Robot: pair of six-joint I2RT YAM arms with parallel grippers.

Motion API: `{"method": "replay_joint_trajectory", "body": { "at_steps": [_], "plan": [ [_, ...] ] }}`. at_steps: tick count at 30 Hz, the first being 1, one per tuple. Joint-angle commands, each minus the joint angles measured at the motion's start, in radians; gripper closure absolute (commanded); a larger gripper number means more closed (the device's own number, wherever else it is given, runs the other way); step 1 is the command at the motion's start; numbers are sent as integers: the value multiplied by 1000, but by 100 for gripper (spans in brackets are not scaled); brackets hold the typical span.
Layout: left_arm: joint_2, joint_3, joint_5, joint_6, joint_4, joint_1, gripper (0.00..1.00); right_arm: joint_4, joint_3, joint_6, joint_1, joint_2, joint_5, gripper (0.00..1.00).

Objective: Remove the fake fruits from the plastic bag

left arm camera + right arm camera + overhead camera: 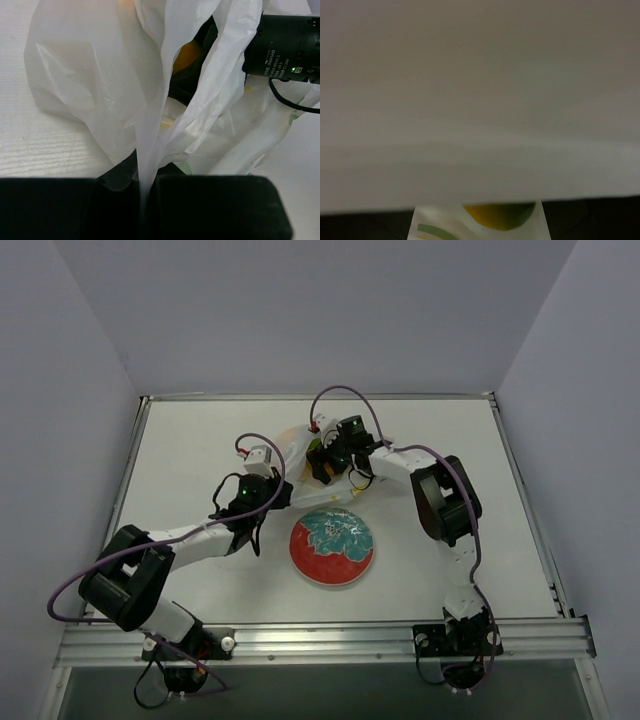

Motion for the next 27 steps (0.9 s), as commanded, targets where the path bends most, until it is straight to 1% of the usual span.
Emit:
{"method": "replay_joint_trajectory", "body": {
  "at_steps": [1,2,3,4,5,6,7,8,11,13,17,20,23,26,27],
  "plan": [
    [24,60,21,-11,43,11,98,-4,26,-6,-3,6,-38,20],
    [36,60,26,-12,47,14,98,25,20,-1,-1,-6,-29,29],
    [42,59,32,-15,54,18,98,49,8,14,-1,-20,-6,35],
    [47,59,35,-18,57,18,98,78,-29,22,-1,-57,3,44],
    [49,59,35,-20,59,19,98,132,-49,31,-1,-78,12,57],
    [49,57,37,-20,62,18,98,152,-66,40,-3,-98,22,58],
    [50,54,37,-20,65,18,98,172,-95,53,-1,-141,32,62],
    [47,53,37,-20,67,19,98,190,-106,57,0,-163,39,69],
    [42,50,38,-20,70,19,98,189,-135,65,11,-230,57,73],
    [39,46,37,-23,73,18,98,174,-144,76,17,-259,69,73],
    [29,39,32,-32,77,18,98,189,-225,129,48,-364,130,72],
    [12,28,38,-41,91,18,98,162,-261,158,77,-425,167,72],
    [-2,16,43,-48,105,16,98,143,-333,175,105,-500,201,72],
    [-19,7,38,-49,103,18,98,164,-438,227,146,-610,230,72],
    [-23,4,37,-48,102,16,98,171,-503,253,164,-641,256,72]
  ]
}}
